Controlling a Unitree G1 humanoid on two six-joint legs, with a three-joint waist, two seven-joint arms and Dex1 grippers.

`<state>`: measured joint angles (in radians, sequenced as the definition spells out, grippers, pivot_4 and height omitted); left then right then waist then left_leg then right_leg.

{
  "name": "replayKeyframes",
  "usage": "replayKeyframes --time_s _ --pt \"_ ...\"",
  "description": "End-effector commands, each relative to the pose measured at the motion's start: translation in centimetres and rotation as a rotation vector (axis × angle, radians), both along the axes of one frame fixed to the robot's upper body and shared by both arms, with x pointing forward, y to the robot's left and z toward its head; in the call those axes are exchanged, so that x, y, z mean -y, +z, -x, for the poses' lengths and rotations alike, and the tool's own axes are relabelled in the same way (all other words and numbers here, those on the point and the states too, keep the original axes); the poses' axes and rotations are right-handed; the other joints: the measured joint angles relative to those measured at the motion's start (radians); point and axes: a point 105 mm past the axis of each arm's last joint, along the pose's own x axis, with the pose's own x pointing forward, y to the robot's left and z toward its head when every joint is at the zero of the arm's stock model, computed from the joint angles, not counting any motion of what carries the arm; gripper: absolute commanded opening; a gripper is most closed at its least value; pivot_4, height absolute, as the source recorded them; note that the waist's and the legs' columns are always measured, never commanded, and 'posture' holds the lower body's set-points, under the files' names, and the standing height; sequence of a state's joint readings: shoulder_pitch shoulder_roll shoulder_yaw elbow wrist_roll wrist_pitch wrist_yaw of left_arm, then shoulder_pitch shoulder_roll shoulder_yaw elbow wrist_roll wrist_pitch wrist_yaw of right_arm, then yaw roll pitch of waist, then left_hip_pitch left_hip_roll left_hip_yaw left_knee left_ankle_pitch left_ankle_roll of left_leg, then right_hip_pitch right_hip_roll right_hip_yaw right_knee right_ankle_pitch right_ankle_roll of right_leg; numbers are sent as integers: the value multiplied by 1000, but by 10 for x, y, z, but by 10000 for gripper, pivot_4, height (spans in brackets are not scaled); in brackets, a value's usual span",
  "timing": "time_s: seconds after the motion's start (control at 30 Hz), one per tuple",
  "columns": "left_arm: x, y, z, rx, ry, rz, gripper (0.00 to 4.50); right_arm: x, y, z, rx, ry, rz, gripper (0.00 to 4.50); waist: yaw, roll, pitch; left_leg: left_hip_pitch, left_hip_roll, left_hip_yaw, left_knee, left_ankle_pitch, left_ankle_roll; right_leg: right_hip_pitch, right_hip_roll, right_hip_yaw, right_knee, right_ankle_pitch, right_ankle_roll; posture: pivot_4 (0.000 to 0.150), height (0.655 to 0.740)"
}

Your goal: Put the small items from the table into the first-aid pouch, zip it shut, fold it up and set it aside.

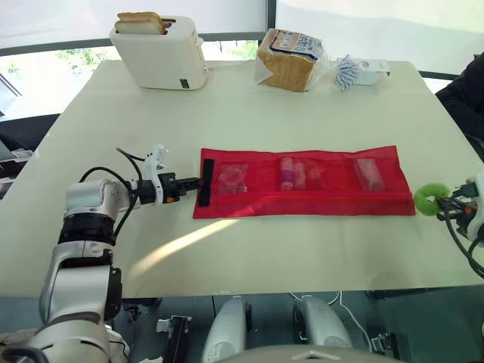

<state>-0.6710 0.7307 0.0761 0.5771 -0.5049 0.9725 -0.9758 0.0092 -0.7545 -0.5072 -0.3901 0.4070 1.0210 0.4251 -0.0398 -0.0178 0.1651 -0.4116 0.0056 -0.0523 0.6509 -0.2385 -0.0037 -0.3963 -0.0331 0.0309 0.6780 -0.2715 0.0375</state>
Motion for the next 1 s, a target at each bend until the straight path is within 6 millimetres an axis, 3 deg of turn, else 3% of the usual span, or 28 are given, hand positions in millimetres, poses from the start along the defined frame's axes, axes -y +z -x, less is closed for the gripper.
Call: replayKeyframes --time_s 0.03,0.17,0.23,0.37,0.47,0.5,0.53,0.63,0.7,0.8,0.93,1.0 --pt "-16 4 1 33 52 -50 0 10 19 2 43 -22 40 556 1 0 0 0 0 0 0 0 0 0 0 0 0 0 0 1500 7400" --pt "-20 6 -1 74 70 -62 0 6 15 1 32 0 6 556 1 0 0 0 0 1 0 0 0 0 0 0 0 0 0 1500 7400" --pt "-22 9 0 88 70 -58 6426 3 13 2 35 25 -14 0 0 0 0 0 0 1 0 0 0 0 0 0 0 0 0 1500 7400" --pt "-32 18 -1 189 99 -99 21668 14 14 10 39 -3 31 13681 3 0 0 0 0 0 0 0 0 0 0 0 0 0 0 1500 7400" --pt "-41 28 -6 277 146 -112 33281 20 21 15 64 -11 57 27145 5 0 0 0 1 0 0 0 0 0 -1 0 0 0 0 1500 7400" --pt "-39 42 -9 369 138 -106 33508 20 28 18 91 -10 48 31220 5 0 0 0 1 0 0 0 0 0 -1 0 0 0 0 1500 7400" --pt "-34 56 -11 465 118 -90 33508 20 32 21 107 -2 35 34614 6 0 0 0 1 0 0 0 0 0 -1 0 0 0 0 1500 7400" --pt "-10 88 -8 623 52 -28 33508 20 39 33 106 25 35 34614 14 0 0 -1 1 0 0 0 0 0 -1 -1 0 0 0 1500 7400" --pt "12 99 1 675 -36 -18 33508 15 41 40 104 61 -1 34614 24 0 0 -1 1 0 1 0 0 0 -2 -1 -1 0 0 1500 7400" --pt "52 108 22 716 -224 11 33508 -3 44 49 96 139 -98 43601 26 0 0 -1 1 0 1 0 0 1 -2 0 -1 0 0 1500 7400" --pt "102 122 63 741 -501 125 33508 -31 49 59 89 225 -257 44438 24 0 0 0 1 0 1 0 0 2 -1 0 -1 0 0 1500 7400" --pt "120 122 84 727 -627 158 38836 -44 34 65 33 229 -346 45000 24 -1 0 -1 2 0 1 0 0 2 0 -1 -1 0 0 1500 7400"
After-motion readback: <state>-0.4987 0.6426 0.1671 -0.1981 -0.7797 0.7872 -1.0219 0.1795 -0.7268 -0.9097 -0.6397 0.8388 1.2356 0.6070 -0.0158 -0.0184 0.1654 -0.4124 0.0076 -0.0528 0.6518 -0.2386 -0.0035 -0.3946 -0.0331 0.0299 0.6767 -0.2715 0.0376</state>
